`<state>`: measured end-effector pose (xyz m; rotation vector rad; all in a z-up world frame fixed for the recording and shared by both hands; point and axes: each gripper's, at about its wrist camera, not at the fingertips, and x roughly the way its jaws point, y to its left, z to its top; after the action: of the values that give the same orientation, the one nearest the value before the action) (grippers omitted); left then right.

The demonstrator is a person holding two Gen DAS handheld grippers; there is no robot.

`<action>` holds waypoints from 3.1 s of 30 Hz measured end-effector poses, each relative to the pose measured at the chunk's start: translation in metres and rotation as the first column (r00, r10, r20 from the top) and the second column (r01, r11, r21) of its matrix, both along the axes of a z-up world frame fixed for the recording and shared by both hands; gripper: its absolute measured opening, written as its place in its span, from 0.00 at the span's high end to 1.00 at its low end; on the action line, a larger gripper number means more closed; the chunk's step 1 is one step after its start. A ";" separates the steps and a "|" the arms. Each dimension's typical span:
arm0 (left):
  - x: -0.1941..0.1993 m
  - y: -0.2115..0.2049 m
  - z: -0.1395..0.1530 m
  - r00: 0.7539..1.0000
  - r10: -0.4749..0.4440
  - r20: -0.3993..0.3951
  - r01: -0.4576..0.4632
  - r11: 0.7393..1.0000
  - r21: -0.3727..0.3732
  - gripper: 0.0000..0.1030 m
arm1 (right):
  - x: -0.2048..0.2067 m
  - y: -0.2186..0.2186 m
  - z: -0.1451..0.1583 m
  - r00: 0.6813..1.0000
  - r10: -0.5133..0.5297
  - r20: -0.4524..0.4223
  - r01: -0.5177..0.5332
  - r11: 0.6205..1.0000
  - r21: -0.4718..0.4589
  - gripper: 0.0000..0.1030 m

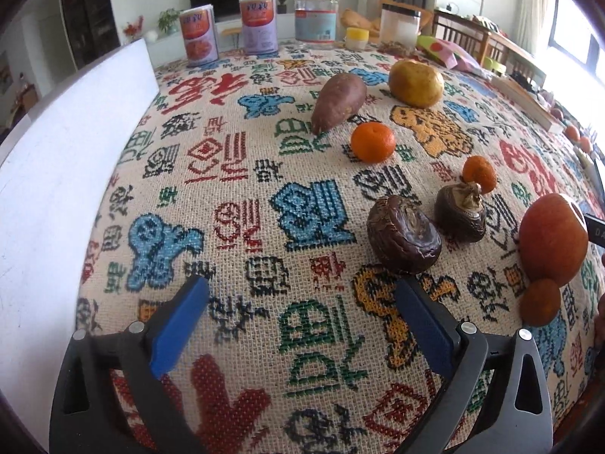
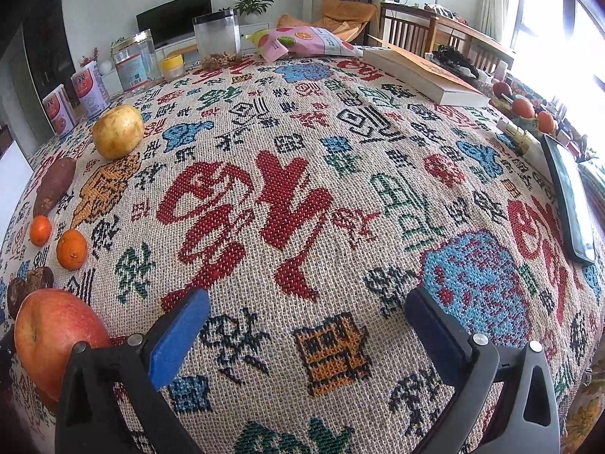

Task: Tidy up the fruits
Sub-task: 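Move both tools back over the remaining fruits, then grasp the dark dried fruit with the left tool while the right tool grasps the red apple, then carry the dried fruit and red apple into the white box and release both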

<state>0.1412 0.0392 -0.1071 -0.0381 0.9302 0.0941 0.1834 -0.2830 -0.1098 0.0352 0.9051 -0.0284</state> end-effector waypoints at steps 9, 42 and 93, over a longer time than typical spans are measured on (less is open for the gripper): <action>0.000 0.000 0.000 1.000 0.000 0.000 0.000 1.000 -0.001 0.02 | 0.000 -0.001 0.000 1.000 -0.001 0.000 0.001 1.000 0.000 0.00; -0.001 0.001 0.000 1.000 -0.002 0.000 0.002 1.000 -0.009 0.03 | 0.001 0.000 0.000 1.000 -0.002 0.000 0.002 1.000 0.000 0.00; -0.141 0.163 0.157 0.956 0.217 0.197 -0.180 0.965 -0.193 0.57 | -0.064 0.225 0.152 0.779 0.620 0.095 -0.565 0.628 0.536 0.34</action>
<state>0.0004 0.2018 0.0498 -0.2988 0.7115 0.1927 0.1194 -0.0577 0.0421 0.2630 0.9644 0.8717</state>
